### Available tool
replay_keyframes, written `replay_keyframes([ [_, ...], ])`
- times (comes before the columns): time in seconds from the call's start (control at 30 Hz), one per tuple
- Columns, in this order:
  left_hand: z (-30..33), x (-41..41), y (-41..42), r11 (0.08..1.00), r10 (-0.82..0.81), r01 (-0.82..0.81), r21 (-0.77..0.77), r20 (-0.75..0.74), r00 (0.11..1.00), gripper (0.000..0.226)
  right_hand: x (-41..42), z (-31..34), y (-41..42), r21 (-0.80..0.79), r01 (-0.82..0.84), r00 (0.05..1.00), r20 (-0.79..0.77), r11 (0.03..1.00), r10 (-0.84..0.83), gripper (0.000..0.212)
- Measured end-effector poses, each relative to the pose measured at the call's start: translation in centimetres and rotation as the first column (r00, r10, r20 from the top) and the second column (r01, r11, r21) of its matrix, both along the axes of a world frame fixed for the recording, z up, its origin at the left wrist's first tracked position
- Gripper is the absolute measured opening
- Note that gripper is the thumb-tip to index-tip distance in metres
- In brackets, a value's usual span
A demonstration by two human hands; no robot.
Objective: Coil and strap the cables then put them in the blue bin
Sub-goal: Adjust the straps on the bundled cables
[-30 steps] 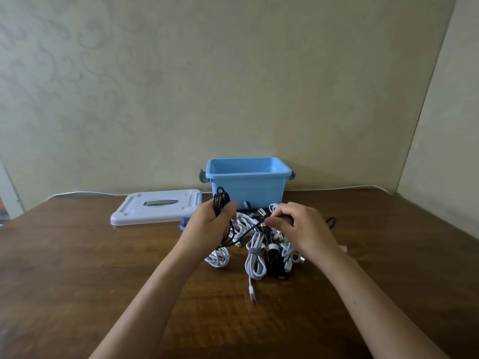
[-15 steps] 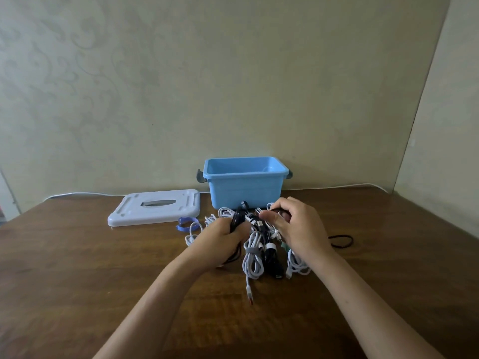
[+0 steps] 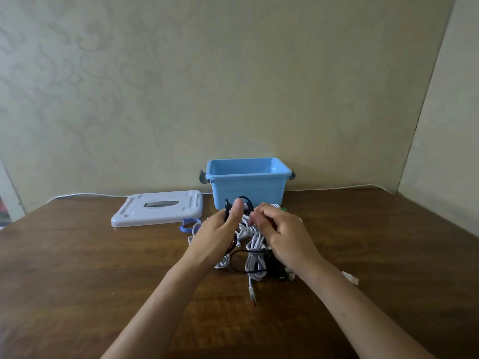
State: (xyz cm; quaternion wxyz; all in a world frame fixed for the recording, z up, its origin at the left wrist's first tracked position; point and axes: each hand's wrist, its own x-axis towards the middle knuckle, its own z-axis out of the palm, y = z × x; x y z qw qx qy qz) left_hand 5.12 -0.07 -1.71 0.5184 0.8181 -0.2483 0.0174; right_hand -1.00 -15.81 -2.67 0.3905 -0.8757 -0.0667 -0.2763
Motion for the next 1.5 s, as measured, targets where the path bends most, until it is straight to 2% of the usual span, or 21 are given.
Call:
replay_keyframes([
  [0.1, -0.3, -0.1, -0.1, 0.988, -0.133, 0.129, -0.08, -0.044, 0.99, 0.081, -0.2, -0.1, 0.7, 0.002, -0.071, 0.997, -0.025, 0.997, 0.071, 0.023],
  [0.2, -0.1, -0.3, -0.1, 0.973, -0.133, 0.115, -0.203, -0.079, 0.988, 0.043, -0.4, 0.1, 1.1, -0.05, -0.133, 0.991, -0.018, 0.99, 0.132, 0.018],
  [0.23, 0.1, -0.4, -0.2, 0.968, -0.116, 0.09, -0.234, -0.102, 0.988, 0.039, -0.5, 0.3, 1.1, -0.068, -0.133, 0.991, -0.025, 0.989, 0.132, 0.015],
  [0.37, 0.6, -0.2, 0.1, 0.933, -0.04, -0.006, -0.361, -0.121, 0.992, 0.041, -0.5, 0.3, 0.7, -0.066, -0.099, 0.994, -0.063, 0.993, 0.095, 0.014],
  [0.47, 1.1, -0.1, 0.2, 0.877, -0.006, -0.069, -0.475, -0.155, 0.988, 0.042, -0.6, 0.1, 1.5, -0.057, -0.194, 0.973, -0.138, 0.979, 0.185, 0.014],
  [0.57, 1.5, -0.4, 0.0, 0.856, -0.014, -0.064, -0.513, -0.147, 0.989, 0.043, -0.7, -0.2, 3.4, -0.091, -0.246, 0.951, -0.214, 0.965, 0.222, 0.031],
  [0.7, 1.6, -0.7, 0.0, 0.816, -0.086, -0.002, -0.578, -0.124, 0.989, 0.047, -0.2, -0.9, 4.1, -0.156, -0.244, 0.944, -0.263, 0.957, 0.198, 0.042],
  [0.83, 1.6, -0.7, 0.2, 0.787, -0.158, 0.008, -0.617, -0.189, 0.969, 0.049, 0.0, -1.1, 3.2, -0.16, -0.232, 0.949, -0.252, 0.959, 0.188, 0.048],
  [0.93, 1.8, -1.0, 0.2, 0.771, -0.211, 0.025, -0.637, -0.217, 0.953, 0.048, 0.3, -1.2, 2.7, -0.17, -0.237, 0.952, -0.238, 0.957, 0.193, 0.047],
  [1.07, 2.7, -0.8, 1.1, 0.746, -0.255, 0.036, -0.665, -0.236, 0.938, 0.047, 0.8, -1.0, 1.0, -0.238, -0.159, 0.977, -0.178, 0.958, 0.118, 0.027],
  [1.23, 2.9, 0.0, 2.4, 0.816, -0.225, 0.076, -0.573, -0.194, 0.955, 0.048, 0.6, 0.1, -0.7, -0.237, 0.052, 0.994, -0.076, 0.97, -0.072, 0.02],
  [1.3, 2.6, -0.2, 2.3, 0.862, -0.237, 0.123, -0.492, -0.176, 0.956, 0.048, 0.4, 0.4, -1.2, -0.158, 0.121, 0.99, -0.051, 0.98, -0.131, 0.019],
  [1.4, 2.2, -0.8, 1.5, 0.916, -0.259, 0.194, -0.352, -0.146, 0.955, 0.048, 0.1, 0.8, -1.9, 0.029, 0.193, 0.981, -0.031, 0.981, -0.192, 0.036],
  [1.5, 1.3, -1.0, 0.5, 0.967, -0.201, 0.188, -0.174, -0.061, 0.978, 0.049, -0.1, 1.0, -1.8, 0.069, 0.219, 0.973, -0.091, 0.973, -0.213, 0.04],
])
